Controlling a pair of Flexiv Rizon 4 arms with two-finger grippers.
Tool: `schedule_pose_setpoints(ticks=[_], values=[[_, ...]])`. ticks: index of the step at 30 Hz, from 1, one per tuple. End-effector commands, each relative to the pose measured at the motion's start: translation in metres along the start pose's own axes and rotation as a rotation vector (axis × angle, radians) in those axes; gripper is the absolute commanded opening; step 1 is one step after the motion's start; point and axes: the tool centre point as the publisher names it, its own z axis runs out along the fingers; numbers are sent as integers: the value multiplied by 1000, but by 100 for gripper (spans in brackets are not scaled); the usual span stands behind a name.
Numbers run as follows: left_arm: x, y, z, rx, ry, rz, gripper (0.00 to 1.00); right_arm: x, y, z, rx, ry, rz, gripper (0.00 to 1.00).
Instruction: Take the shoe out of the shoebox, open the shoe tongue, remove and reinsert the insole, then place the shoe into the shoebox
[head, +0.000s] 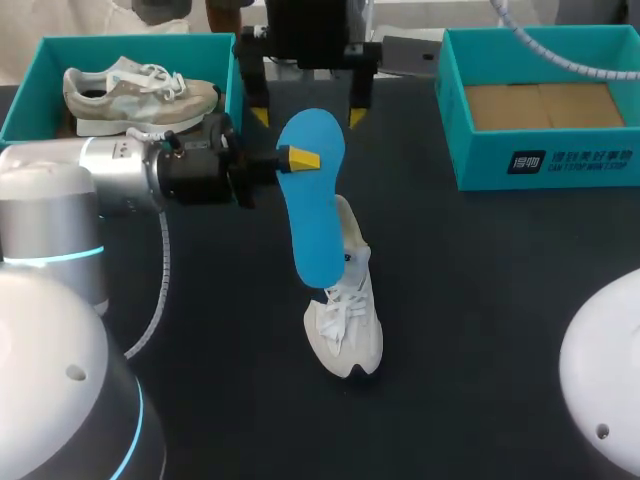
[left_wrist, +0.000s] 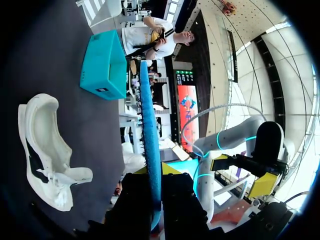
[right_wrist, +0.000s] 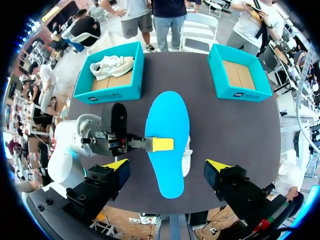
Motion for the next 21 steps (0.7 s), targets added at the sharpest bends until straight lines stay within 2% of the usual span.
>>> schedule_pose_setpoints(ticks=[1,8,10,14,15,17,19,21], values=[[-1,0,0,0,1,0,0,-1,0,0,-1,2,1,100],[-1,0,0,0,1,0,0,-1,0,0,-1,2,1,100],[-1,0,0,0,1,0,0,-11,-3,2,-6,98,17,100],[-1,0,0,0,1,0,0,-35,-5,7,-16,176,22,100],[-1,0,0,0,1,0,0,-40,-4,7,-18,222,20,100],[-1,0,0,0,1,0,0,-46,-3,8,-4,254,4,100],[-1,0,0,0,1,0,0,-52,-1,11,28,356,-14,100],[-1,0,0,0,1,0,0,-56,1,14,26,421,-22,100]])
